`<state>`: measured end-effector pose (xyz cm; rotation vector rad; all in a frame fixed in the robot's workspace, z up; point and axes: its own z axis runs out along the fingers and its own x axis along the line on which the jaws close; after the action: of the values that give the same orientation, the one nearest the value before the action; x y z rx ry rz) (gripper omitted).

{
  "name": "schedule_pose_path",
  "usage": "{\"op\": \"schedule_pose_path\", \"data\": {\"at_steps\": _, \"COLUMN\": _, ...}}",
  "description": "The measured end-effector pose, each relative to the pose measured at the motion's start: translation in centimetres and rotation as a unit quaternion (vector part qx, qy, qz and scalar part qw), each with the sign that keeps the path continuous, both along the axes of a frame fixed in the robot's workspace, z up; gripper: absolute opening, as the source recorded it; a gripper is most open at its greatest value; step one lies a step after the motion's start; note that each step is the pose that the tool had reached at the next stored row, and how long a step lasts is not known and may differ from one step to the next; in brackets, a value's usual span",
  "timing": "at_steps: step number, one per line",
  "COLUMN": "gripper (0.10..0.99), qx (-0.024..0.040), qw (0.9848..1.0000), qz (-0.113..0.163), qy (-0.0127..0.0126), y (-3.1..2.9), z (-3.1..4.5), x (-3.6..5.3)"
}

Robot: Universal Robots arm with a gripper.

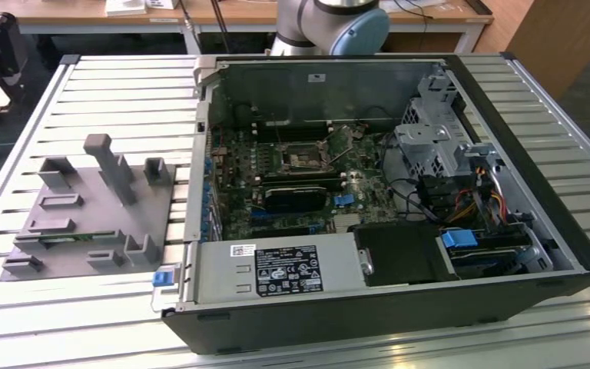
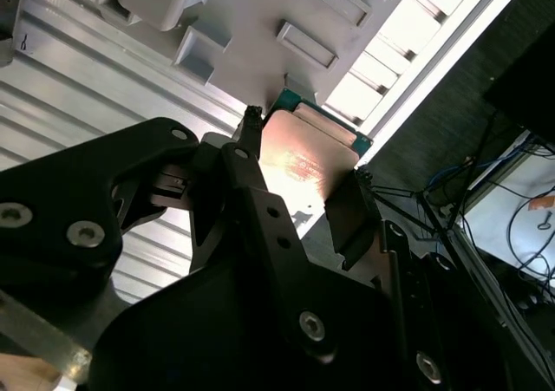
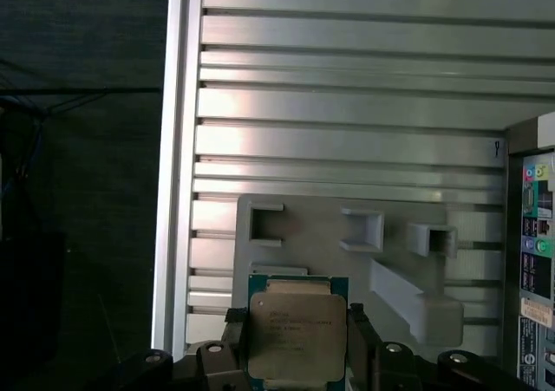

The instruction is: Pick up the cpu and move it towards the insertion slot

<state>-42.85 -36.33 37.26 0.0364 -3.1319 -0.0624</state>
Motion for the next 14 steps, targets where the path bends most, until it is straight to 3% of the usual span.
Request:
{"op": "schedule_pose_path", "data": {"at_steps": 6, "gripper": 0.545, "qx": -0.0001, "qw": 1.0, "qz": 0.0, "qy": 0.0035, "y": 0.0, "z": 0.24, "x": 0.61}}
{"op": "schedule_pose_path", "data": {"at_steps": 14, "gripper": 0.545, "qx": 0.0, "qw": 1.0, "qz": 0.0, "qy": 0.0038, "y": 0.02, "z": 1.49, "x": 0.78}}
